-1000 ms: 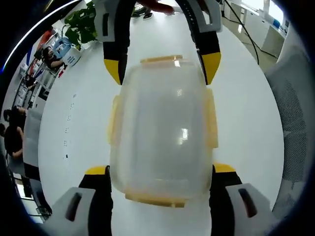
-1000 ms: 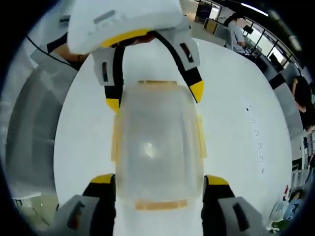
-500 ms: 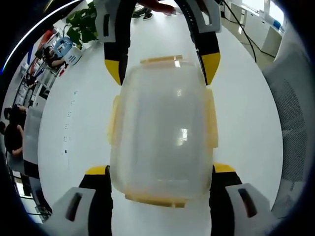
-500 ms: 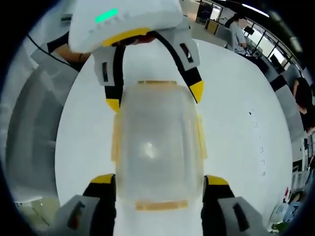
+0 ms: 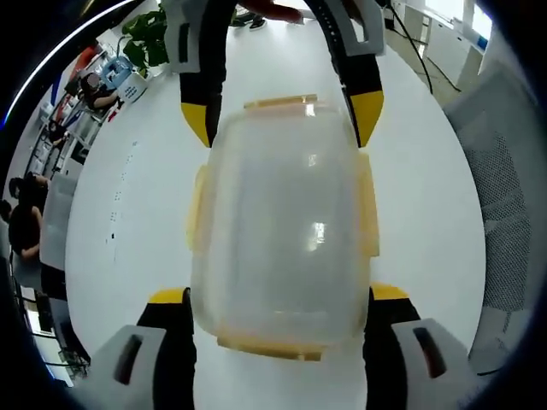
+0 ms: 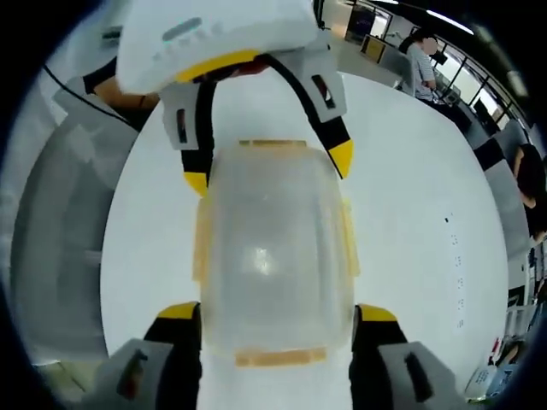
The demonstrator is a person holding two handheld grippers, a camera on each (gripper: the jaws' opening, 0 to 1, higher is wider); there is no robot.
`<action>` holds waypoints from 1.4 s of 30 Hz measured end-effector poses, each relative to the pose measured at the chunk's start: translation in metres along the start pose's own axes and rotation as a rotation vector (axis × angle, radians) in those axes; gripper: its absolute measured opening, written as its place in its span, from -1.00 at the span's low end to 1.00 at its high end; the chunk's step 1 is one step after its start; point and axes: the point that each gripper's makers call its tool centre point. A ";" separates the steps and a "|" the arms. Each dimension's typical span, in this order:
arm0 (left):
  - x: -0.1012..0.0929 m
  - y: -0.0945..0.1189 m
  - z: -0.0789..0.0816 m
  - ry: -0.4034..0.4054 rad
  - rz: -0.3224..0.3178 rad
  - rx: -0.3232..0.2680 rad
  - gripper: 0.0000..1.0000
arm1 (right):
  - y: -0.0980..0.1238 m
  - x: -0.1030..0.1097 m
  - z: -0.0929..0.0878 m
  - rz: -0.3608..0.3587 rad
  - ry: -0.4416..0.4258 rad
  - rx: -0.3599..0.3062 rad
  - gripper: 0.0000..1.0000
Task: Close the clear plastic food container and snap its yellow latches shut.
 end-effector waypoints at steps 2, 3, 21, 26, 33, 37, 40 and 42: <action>-0.001 0.002 -0.005 0.002 0.002 0.000 0.58 | -0.001 0.002 0.005 -0.002 0.003 0.011 0.40; -0.002 0.003 -0.007 0.001 0.003 0.004 0.58 | -0.003 0.003 0.008 -0.002 0.002 0.014 0.40; -0.005 0.019 -0.047 0.015 0.012 0.013 0.58 | -0.018 0.010 0.046 0.002 0.014 0.023 0.40; -0.006 0.023 -0.058 0.014 0.012 0.014 0.58 | -0.022 0.012 0.058 0.001 0.012 0.029 0.40; -0.008 0.029 -0.072 0.027 0.017 0.013 0.58 | -0.027 0.015 0.071 0.004 0.021 0.038 0.40; -0.010 0.032 -0.079 0.029 0.018 0.020 0.58 | -0.030 0.019 0.079 0.003 0.025 0.043 0.40; -0.012 0.035 -0.082 0.032 0.022 0.013 0.59 | -0.032 0.019 0.081 0.000 0.026 0.053 0.40; -0.011 0.034 -0.083 0.036 0.022 0.007 0.59 | -0.033 0.019 0.082 0.000 0.026 0.057 0.40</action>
Point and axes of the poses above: the point that each gripper's makers call its tool centre point, and the gripper's own axes: y roughly backward along the fingers, x roughly to its left, z roughly out of its top, and after that the axes turned 7 degrees about z, right-handed
